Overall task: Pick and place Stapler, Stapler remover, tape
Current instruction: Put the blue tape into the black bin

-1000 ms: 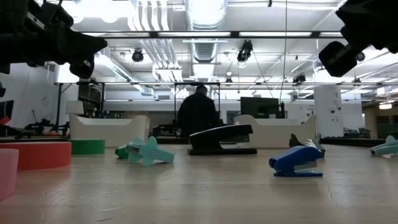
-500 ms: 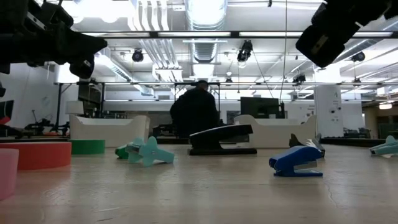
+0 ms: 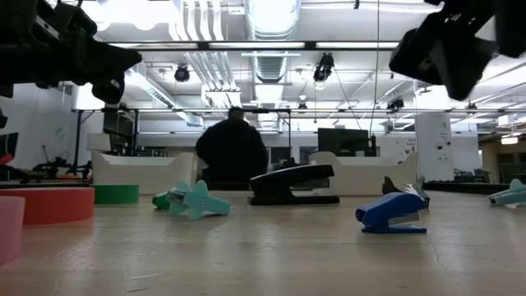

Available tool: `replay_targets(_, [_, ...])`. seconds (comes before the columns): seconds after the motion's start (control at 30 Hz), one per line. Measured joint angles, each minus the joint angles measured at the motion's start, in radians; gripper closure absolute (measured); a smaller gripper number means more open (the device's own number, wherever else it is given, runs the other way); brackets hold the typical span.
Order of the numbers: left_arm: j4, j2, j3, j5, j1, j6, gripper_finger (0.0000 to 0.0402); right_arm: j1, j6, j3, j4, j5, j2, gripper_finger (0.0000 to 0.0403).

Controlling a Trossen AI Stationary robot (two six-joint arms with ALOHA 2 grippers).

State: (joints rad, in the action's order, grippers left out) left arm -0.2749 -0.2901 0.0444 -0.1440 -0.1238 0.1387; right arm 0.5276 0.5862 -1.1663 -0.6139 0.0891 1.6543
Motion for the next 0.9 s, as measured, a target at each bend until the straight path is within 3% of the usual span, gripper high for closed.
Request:
replay_targets(0.3, [0.0,0.0,0.0,0.0,0.0,0.0,0.0378,0.071,0.01,-0.214,-0.144,0.0,0.198,0.0219])
replay_targets(0.57, [0.004,0.0,0.0,0.0,0.0,0.0,0.0378,0.084,0.113,-0.23,-0.146,0.021,0.267,0.0225])
replay_targets(0.9, [0.007,-0.001,0.0,0.0,0.0,0.0,0.0378,0.104,0.123,-0.285,-0.171,0.082,0.363,0.0232])
